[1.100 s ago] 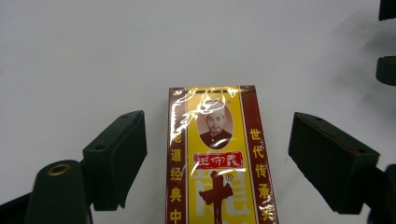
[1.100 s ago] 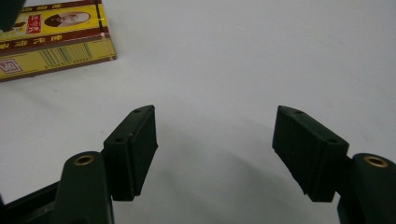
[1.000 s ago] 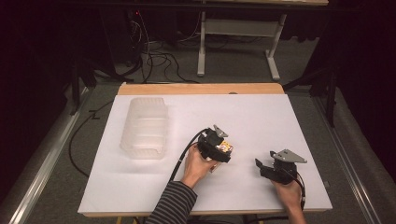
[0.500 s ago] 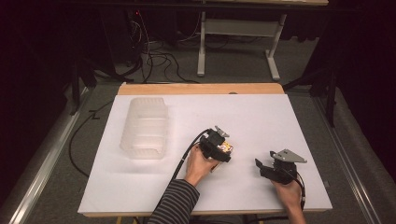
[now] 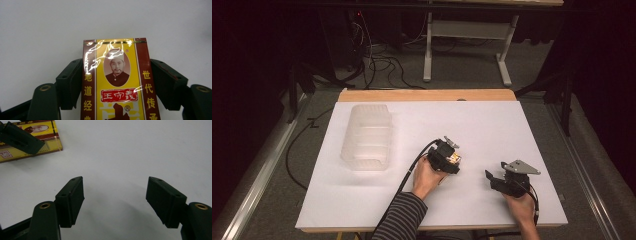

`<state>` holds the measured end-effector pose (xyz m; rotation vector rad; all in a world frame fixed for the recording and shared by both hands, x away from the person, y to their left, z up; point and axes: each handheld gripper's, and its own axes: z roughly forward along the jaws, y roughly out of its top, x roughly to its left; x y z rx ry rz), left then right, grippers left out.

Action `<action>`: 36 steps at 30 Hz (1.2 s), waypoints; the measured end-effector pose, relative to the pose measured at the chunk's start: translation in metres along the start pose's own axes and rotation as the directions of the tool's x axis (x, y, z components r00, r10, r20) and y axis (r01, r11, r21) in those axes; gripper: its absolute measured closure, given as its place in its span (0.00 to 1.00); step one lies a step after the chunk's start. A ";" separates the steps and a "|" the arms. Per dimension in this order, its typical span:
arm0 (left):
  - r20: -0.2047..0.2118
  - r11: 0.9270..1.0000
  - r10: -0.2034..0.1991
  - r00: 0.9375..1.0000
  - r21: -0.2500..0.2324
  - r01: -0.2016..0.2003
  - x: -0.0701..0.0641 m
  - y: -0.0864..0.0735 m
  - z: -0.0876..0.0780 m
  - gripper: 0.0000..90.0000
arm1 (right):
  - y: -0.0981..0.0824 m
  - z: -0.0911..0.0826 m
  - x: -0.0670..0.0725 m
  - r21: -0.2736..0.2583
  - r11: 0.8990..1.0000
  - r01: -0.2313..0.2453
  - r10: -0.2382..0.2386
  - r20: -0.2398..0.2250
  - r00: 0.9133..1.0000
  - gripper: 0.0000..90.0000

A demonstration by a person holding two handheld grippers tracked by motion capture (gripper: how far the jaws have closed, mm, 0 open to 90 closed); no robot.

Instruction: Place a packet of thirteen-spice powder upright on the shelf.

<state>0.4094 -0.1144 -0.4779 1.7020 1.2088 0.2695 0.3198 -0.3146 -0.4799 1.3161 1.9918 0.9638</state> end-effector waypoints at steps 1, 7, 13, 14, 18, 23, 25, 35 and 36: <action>-0.002 1.000 -0.003 1.000 0.000 0.003 0.000 0.000 0.000 0.35 | 0.000 0.000 0.000 0.001 1.000 -0.002 0.002 0.000 1.000 0.34; 0.016 1.000 -0.005 1.000 -0.005 0.005 -0.002 0.003 -0.006 0.36 | 0.000 0.000 0.000 -0.001 1.000 -0.001 0.001 0.000 1.000 0.34; 0.038 0.999 -0.023 0.999 -0.032 0.024 -0.002 0.010 -0.016 0.36 | 0.000 -0.001 0.000 0.002 1.000 -0.001 0.001 0.001 1.000 0.34; 0.042 0.999 -0.025 0.999 -0.037 0.026 -0.002 0.011 -0.017 0.36 | 0.000 -0.001 0.000 0.003 1.000 0.000 0.000 0.002 1.000 0.34; 0.048 0.998 -0.018 0.999 -0.054 0.021 -0.003 0.014 -0.024 0.36 | 0.000 -0.001 0.001 0.002 1.000 -0.004 0.004 0.002 1.000 0.34; 0.064 0.996 -0.029 0.998 -0.082 0.034 -0.002 0.021 -0.033 0.36 | 0.000 -0.001 0.001 0.001 1.000 0.000 0.000 0.002 1.000 0.34; 0.066 0.995 -0.025 0.997 -0.093 0.031 -0.002 0.022 -0.037 0.36 | 0.000 -0.001 0.001 0.002 1.000 0.002 -0.002 0.001 1.000 0.34; 0.071 0.990 -0.011 0.997 -0.140 0.021 0.000 0.031 -0.055 0.36 | 0.000 0.000 0.000 0.003 1.000 0.004 -0.004 0.001 1.000 0.34; 0.071 0.989 -0.011 0.997 -0.148 0.021 0.002 0.033 -0.058 0.36 | 0.000 0.000 0.001 0.002 1.000 0.004 -0.004 0.001 1.000 0.34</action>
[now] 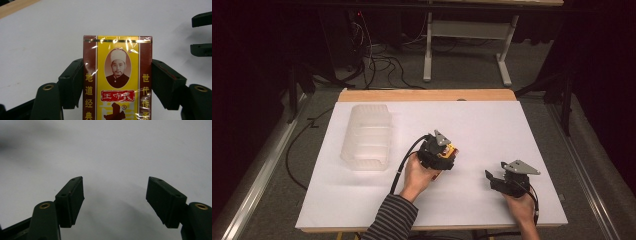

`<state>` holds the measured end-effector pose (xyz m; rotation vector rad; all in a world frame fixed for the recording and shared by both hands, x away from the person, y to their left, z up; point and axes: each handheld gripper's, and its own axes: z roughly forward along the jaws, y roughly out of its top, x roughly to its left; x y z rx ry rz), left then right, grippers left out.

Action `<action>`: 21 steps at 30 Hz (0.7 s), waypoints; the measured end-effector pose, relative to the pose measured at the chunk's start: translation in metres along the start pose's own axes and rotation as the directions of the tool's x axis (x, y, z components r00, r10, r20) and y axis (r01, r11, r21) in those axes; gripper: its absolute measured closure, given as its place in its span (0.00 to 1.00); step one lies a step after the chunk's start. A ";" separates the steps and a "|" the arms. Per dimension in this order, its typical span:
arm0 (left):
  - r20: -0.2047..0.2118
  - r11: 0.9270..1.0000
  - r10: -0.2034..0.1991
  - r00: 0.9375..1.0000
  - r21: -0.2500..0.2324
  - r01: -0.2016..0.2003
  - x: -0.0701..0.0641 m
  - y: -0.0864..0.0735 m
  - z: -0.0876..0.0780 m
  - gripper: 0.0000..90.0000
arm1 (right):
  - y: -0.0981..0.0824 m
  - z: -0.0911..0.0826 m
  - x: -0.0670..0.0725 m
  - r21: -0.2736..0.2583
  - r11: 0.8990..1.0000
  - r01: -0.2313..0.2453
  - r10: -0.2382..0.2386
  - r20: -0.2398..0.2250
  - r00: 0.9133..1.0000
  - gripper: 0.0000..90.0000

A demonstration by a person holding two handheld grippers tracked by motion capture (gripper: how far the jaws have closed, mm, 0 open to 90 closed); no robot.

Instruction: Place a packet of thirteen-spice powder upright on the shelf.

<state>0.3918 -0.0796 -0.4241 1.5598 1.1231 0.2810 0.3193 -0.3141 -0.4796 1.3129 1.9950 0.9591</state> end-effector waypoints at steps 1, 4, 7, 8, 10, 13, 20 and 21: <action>0.001 1.000 0.001 1.000 -0.001 -0.001 0.001 0.001 -0.001 0.36 | 0.000 0.000 0.000 0.001 1.000 0.001 -0.001 0.002 1.000 0.34; 0.000 1.000 0.005 1.000 -0.018 -0.005 0.001 0.004 -0.007 0.36 | 0.000 0.000 0.000 0.002 1.000 0.002 -0.002 0.003 1.000 0.34; 0.003 1.000 0.007 1.000 -0.029 -0.006 0.002 0.006 -0.009 0.36 | 0.000 0.000 0.000 0.000 1.000 0.001 -0.001 0.003 1.000 0.34; -0.002 0.999 0.011 1.000 -0.036 -0.011 0.003 0.007 -0.011 0.36 | 0.000 0.000 0.000 -0.001 1.000 0.000 0.000 0.001 1.000 0.34; -0.007 0.999 0.015 1.000 -0.043 -0.015 0.004 0.009 -0.014 0.36 | 0.000 0.000 0.000 -0.001 1.000 0.001 -0.001 0.001 1.000 0.34; -0.010 0.998 0.008 1.000 -0.056 -0.008 0.006 0.011 -0.016 0.36 | 0.000 0.000 0.000 -0.001 1.000 0.004 -0.004 0.002 1.000 0.34; -0.011 0.996 -0.001 1.000 -0.090 0.000 0.010 0.017 -0.025 0.36 | 0.000 0.000 0.000 -0.002 1.000 -0.002 0.002 0.000 1.000 0.34; -0.013 0.996 0.003 1.000 -0.091 -0.004 0.010 0.018 -0.026 0.36 | 0.000 0.000 0.000 -0.004 1.000 -0.001 0.001 -0.001 1.000 0.34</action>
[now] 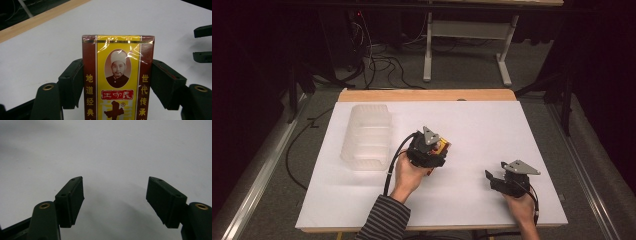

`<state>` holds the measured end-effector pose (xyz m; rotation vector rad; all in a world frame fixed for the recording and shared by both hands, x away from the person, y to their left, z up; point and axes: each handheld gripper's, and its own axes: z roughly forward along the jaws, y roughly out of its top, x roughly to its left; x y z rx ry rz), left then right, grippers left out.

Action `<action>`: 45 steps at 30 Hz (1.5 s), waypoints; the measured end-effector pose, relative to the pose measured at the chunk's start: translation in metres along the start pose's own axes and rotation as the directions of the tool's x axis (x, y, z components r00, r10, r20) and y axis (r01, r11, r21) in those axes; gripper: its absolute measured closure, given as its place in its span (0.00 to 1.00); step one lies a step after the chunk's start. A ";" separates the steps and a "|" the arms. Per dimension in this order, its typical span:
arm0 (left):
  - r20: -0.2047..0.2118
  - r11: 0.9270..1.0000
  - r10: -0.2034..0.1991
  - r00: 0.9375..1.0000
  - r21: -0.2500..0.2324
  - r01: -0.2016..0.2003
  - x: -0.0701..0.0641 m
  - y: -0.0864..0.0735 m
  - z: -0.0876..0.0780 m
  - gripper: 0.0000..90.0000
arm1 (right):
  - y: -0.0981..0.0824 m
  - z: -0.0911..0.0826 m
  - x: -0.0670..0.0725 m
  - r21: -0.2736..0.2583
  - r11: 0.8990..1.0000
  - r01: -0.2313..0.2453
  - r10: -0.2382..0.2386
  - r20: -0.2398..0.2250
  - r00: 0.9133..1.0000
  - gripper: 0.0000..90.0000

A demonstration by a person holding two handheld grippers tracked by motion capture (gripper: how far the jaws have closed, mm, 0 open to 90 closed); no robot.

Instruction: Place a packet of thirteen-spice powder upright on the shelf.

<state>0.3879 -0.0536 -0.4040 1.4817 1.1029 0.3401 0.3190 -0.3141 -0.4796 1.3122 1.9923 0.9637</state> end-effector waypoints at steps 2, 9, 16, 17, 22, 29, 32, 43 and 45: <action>0.000 1.000 0.002 1.000 -0.002 -0.002 0.001 0.001 -0.001 0.36 | 0.000 0.000 0.000 -0.002 1.000 0.001 -0.001 0.000 1.000 0.34; -0.011 0.999 -0.011 1.000 -0.030 0.011 0.007 0.007 -0.010 0.36 | 0.000 0.000 0.000 -0.001 1.000 0.000 0.000 0.002 1.000 0.34; -0.030 0.996 -0.046 0.998 -0.074 0.044 0.022 0.017 -0.023 0.36 | 0.000 0.000 0.000 -0.005 1.000 -0.009 0.008 -0.004 1.000 0.34; -0.033 0.996 -0.050 0.998 -0.081 0.047 0.024 0.018 -0.025 0.36 | 0.000 0.000 0.000 -0.005 1.000 -0.009 0.009 -0.004 1.000 0.34; -0.050 0.993 -0.055 0.997 -0.103 0.049 0.032 0.026 -0.034 0.36 | 0.000 0.000 0.000 -0.006 1.000 -0.009 0.009 -0.005 1.000 0.34; -0.062 0.990 -0.062 0.996 -0.130 0.054 0.040 0.032 -0.045 0.36 | 0.000 -0.001 -0.001 -0.010 1.000 0.001 -0.001 -0.011 1.000 0.34; -0.071 0.985 -0.079 0.994 -0.159 0.067 0.047 0.037 -0.050 0.36 | 0.000 -0.001 0.000 -0.010 1.000 0.002 -0.002 -0.012 1.000 0.35; -0.095 0.978 -0.100 0.990 -0.190 0.080 0.062 0.046 -0.062 0.36 | -0.001 -0.001 -0.001 -0.013 1.000 0.000 -0.001 -0.011 1.000 0.34; -0.100 0.978 -0.101 0.990 -0.193 0.080 0.063 0.047 -0.063 0.36 | -0.001 -0.001 0.000 -0.013 1.000 0.000 0.000 -0.012 1.000 0.34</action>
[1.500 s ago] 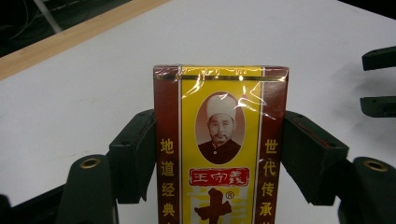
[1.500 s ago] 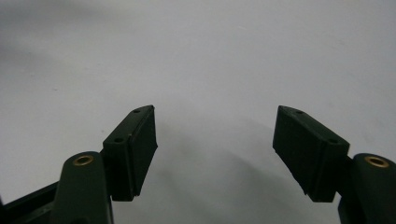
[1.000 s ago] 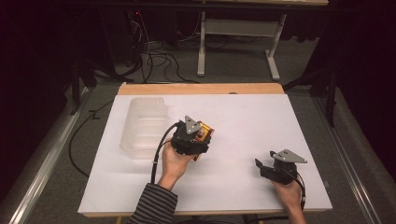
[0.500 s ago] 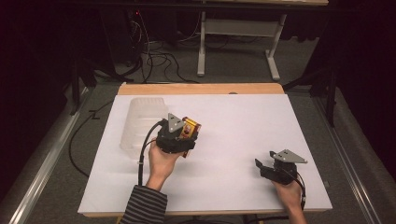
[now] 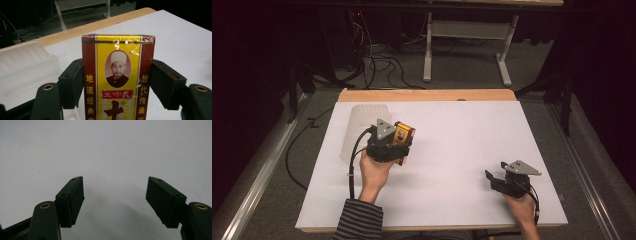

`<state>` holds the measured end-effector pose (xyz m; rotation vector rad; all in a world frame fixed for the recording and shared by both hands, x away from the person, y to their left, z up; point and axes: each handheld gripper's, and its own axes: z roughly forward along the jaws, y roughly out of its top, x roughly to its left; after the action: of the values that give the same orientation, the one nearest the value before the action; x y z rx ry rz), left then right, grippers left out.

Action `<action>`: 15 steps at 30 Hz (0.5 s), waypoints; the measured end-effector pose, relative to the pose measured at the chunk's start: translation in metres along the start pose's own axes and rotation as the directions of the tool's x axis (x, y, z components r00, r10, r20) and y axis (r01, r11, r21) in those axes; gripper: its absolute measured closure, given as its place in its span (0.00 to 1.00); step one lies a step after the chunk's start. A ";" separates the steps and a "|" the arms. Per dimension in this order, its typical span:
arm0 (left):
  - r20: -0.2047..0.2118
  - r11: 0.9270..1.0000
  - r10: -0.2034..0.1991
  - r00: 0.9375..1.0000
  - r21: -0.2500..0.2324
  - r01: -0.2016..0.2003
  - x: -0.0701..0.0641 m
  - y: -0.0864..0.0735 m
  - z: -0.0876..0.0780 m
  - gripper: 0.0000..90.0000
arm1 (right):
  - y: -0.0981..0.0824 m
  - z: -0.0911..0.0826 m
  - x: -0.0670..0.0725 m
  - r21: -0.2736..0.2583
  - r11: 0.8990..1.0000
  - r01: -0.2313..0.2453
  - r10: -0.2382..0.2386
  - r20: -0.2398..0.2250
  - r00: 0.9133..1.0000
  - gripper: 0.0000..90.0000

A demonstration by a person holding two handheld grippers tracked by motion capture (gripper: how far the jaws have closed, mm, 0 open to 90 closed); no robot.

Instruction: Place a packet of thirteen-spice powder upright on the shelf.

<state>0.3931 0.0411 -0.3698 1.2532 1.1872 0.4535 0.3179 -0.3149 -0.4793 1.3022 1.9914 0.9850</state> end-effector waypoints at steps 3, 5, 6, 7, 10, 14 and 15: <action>-0.012 1.000 0.004 1.000 -0.010 -0.004 0.005 0.003 -0.003 0.36 | 0.000 0.000 0.000 0.000 1.000 0.001 -0.001 -0.002 1.000 0.34; -0.016 1.000 0.002 1.000 -0.014 -0.002 0.007 0.004 -0.004 0.36 | 0.000 0.000 0.000 0.000 1.000 0.002 -0.002 -0.001 1.000 0.34; -0.017 1.000 -0.003 1.000 -0.016 0.002 0.009 0.005 -0.005 0.36 | 0.000 0.000 0.000 0.000 1.000 0.000 0.000 -0.001 1.000 0.34; -0.022 1.000 -0.002 1.000 -0.019 0.002 0.010 0.006 -0.006 0.36 | 0.000 0.000 0.000 0.001 1.000 0.000 0.000 0.001 1.000 0.34; -0.036 0.999 -0.011 0.999 -0.031 0.009 0.016 0.010 -0.008 0.36 | 0.000 0.000 0.000 0.002 1.000 0.000 0.000 0.001 1.000 0.34; -0.044 0.999 -0.008 0.999 -0.033 0.007 0.022 0.013 -0.010 0.36 | 0.000 0.000 0.000 0.002 1.000 0.001 -0.001 0.001 1.000 0.34; -0.050 0.999 -0.008 0.999 -0.037 0.006 0.023 0.014 -0.010 0.36 | 0.000 0.000 0.000 0.003 1.000 0.000 0.000 0.001 1.000 0.34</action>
<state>0.3980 0.0689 -0.3661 1.2123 1.2198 0.5016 0.3182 -0.3146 -0.4794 1.3040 1.9926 0.9813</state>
